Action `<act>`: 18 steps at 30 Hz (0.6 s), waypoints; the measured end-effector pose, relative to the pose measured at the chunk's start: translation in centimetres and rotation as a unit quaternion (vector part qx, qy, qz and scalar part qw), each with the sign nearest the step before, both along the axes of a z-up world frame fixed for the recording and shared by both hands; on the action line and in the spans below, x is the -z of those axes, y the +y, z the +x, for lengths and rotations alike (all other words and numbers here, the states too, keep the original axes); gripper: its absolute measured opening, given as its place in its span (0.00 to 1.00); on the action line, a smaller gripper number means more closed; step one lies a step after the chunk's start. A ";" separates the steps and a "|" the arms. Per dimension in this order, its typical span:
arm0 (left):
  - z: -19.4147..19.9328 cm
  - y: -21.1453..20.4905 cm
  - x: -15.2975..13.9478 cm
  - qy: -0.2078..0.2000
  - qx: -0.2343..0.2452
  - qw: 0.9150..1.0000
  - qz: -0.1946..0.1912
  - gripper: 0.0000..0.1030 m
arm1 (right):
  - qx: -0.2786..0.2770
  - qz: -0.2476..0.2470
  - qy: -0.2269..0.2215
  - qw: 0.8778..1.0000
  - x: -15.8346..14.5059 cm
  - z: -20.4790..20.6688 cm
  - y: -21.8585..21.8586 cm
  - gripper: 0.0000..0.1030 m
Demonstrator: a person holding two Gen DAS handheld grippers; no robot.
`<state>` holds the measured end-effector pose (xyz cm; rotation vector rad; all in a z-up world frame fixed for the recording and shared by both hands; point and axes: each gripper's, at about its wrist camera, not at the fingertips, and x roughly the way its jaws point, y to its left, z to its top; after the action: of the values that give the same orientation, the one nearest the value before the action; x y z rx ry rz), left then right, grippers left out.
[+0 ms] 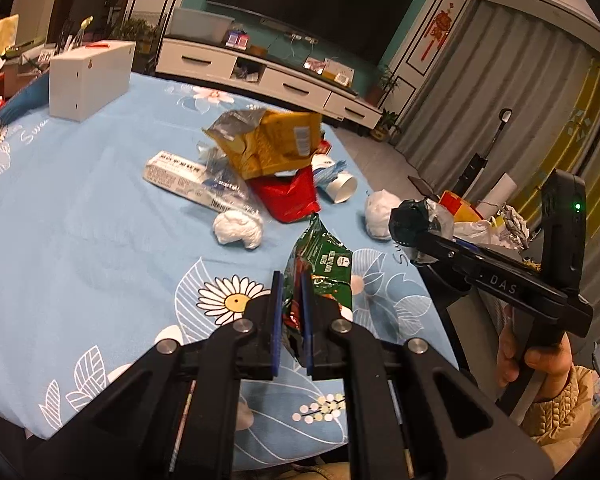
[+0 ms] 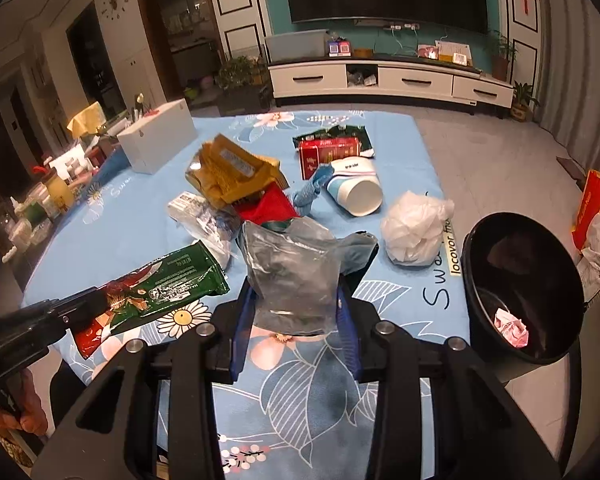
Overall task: Collect trash
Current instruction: 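Lift the held bag and wrapper and carry both toward the black bin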
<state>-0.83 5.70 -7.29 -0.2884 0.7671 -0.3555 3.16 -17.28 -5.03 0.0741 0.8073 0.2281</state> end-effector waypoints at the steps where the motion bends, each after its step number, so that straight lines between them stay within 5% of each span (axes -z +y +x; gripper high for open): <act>1: -0.1 -0.1 -0.3 -0.004 -0.001 1.000 0.001 0.09 | 0.000 0.001 -0.002 1.000 -0.2 -0.1 -0.1 0.38; 18: -1.0 -1.5 -3.1 -0.045 0.008 0.999 0.011 0.09 | 0.011 0.022 -0.020 1.000 -1.4 -0.8 -1.8 0.38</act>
<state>-1.87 4.18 -4.19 -0.2443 0.6853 -0.3726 2.41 -19.05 -3.66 0.1194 0.7622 0.2266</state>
